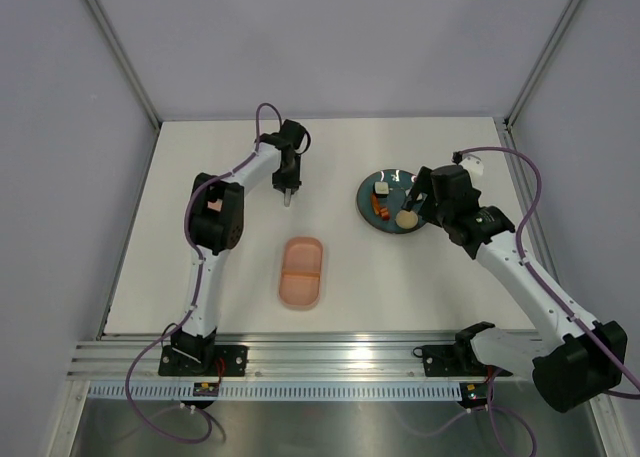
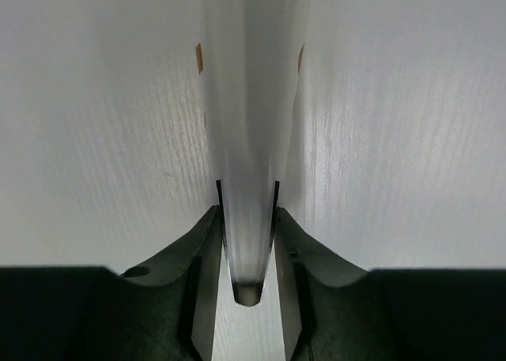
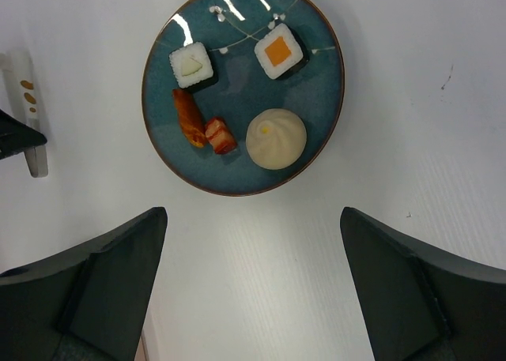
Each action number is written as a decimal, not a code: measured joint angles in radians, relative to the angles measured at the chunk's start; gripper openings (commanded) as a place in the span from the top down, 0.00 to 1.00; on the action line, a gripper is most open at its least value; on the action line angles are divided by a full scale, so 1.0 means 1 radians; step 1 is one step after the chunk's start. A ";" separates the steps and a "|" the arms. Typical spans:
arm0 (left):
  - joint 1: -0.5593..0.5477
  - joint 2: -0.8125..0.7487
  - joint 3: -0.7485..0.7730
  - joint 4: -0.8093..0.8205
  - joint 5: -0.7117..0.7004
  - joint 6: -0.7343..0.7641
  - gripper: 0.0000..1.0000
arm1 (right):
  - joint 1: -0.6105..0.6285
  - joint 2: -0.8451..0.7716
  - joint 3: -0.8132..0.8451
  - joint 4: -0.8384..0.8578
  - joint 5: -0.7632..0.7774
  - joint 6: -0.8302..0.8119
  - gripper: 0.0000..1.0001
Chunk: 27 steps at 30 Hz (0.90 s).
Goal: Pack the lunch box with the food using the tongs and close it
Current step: Pick up the clamp at the center of the board, then adjust the plate at the center of the board.
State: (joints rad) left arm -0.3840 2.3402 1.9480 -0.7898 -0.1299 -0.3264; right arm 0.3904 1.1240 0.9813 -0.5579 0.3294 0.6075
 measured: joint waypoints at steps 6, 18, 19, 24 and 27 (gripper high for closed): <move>0.006 -0.011 -0.003 -0.005 0.009 0.018 0.95 | 0.000 -0.008 0.000 -0.014 0.000 0.000 0.00; -0.010 -0.333 -0.143 -0.002 0.134 0.085 1.00 | 0.000 -0.020 0.000 -0.016 -0.001 0.004 0.00; -0.018 -0.358 -0.145 -0.003 0.143 0.089 0.99 | 0.000 -0.020 0.000 -0.015 -0.001 0.005 0.00; -0.078 -0.429 -0.161 -0.009 0.173 0.106 0.97 | 0.000 -0.027 0.000 -0.016 0.000 0.011 0.01; -0.117 -0.436 -0.177 -0.021 0.182 0.119 0.97 | 0.000 -0.036 0.000 -0.016 0.000 0.011 0.01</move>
State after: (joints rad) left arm -0.5011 1.9041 1.7714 -0.8104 0.0517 -0.2073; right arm 0.3904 1.0878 0.9813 -0.5739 0.3298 0.6189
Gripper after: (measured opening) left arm 0.222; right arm 0.993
